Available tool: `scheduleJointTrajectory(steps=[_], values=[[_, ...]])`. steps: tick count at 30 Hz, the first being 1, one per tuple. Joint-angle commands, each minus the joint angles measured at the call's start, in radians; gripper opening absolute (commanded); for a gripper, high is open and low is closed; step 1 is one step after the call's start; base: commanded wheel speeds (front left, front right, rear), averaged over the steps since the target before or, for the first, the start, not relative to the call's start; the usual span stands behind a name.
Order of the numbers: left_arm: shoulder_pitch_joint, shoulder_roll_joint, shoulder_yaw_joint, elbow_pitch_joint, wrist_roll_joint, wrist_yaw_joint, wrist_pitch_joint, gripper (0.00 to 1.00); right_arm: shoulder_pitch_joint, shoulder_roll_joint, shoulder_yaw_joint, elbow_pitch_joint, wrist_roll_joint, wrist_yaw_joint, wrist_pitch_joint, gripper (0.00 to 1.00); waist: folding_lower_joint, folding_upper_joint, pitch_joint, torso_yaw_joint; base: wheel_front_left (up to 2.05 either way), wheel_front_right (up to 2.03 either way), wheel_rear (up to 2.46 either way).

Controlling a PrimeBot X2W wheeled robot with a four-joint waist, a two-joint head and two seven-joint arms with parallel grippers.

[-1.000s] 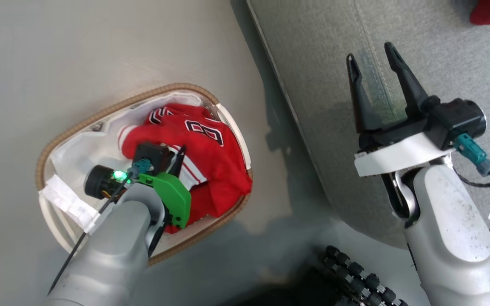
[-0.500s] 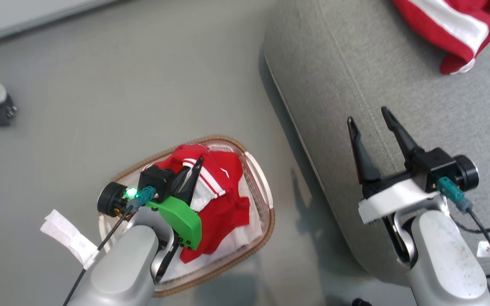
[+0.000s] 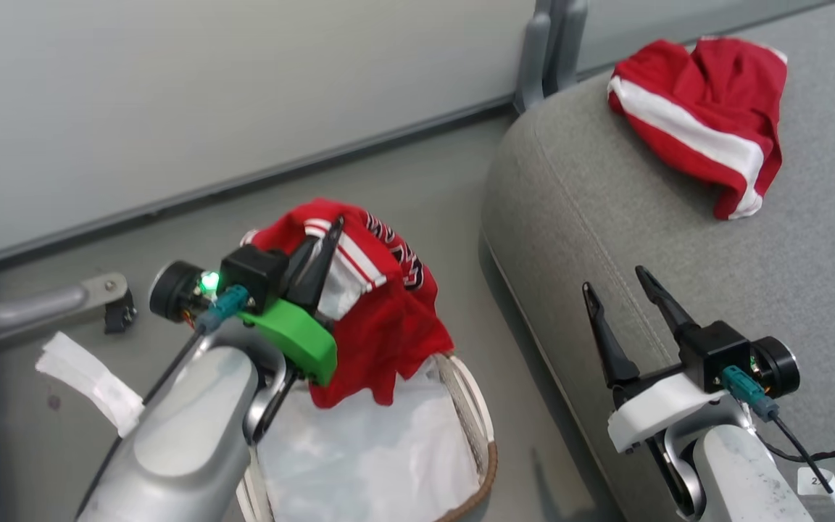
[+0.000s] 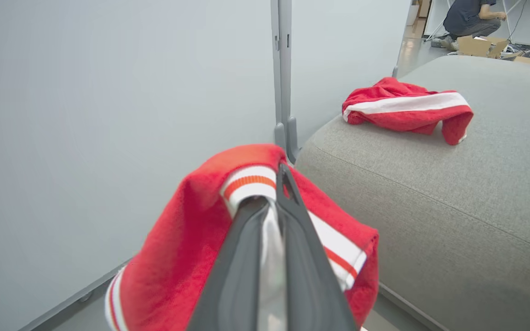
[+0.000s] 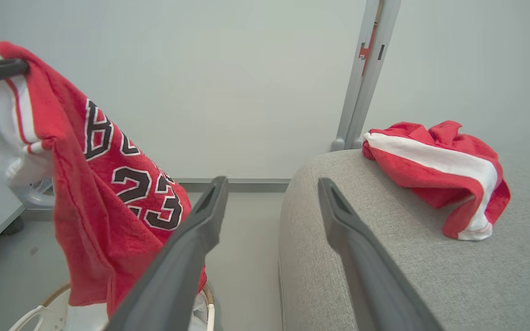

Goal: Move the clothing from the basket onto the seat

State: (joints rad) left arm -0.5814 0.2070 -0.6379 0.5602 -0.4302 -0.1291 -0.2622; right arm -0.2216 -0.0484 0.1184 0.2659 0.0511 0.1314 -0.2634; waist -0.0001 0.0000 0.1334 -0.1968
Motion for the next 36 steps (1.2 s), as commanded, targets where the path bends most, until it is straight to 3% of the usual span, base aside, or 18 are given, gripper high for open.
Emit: scheduleJointTrajectory(steps=[1, 15, 23, 36], values=[[-0.026, 0.010, 0.002, 0.001, -0.003, -0.003, -0.004, 0.00, 0.016, -0.004, 0.005, 0.003, -0.010, -0.001, -0.002, 1.00, 0.0001, 0.0000, -0.107, 0.029, 0.00, 0.00, 0.00], [-0.274, 0.029, -0.040, -0.004, -0.010, -0.003, 0.037, 0.00, -0.081, -0.004, 0.127, 0.026, -0.005, -0.001, -0.002, 1.00, 0.0001, 0.0000, -0.138, 0.047, 0.00, 0.00, 0.00], [-0.382, -0.018, -0.110, 0.015, -0.032, -0.001, 0.062, 0.00, -0.186, -0.004, 0.268, 0.056, 0.062, -0.001, -0.002, 1.00, 0.0001, 0.0000, -0.148, 0.102, 0.00, 0.00, 0.00], [-0.439, -0.112, -0.235, -0.007, -0.110, -0.001, 0.052, 0.00, -0.341, -0.004, 0.310, 0.276, 0.063, -0.001, -0.002, 1.00, 0.0001, 0.0000, -0.167, 0.216, 0.00, 0.00, 0.00]])
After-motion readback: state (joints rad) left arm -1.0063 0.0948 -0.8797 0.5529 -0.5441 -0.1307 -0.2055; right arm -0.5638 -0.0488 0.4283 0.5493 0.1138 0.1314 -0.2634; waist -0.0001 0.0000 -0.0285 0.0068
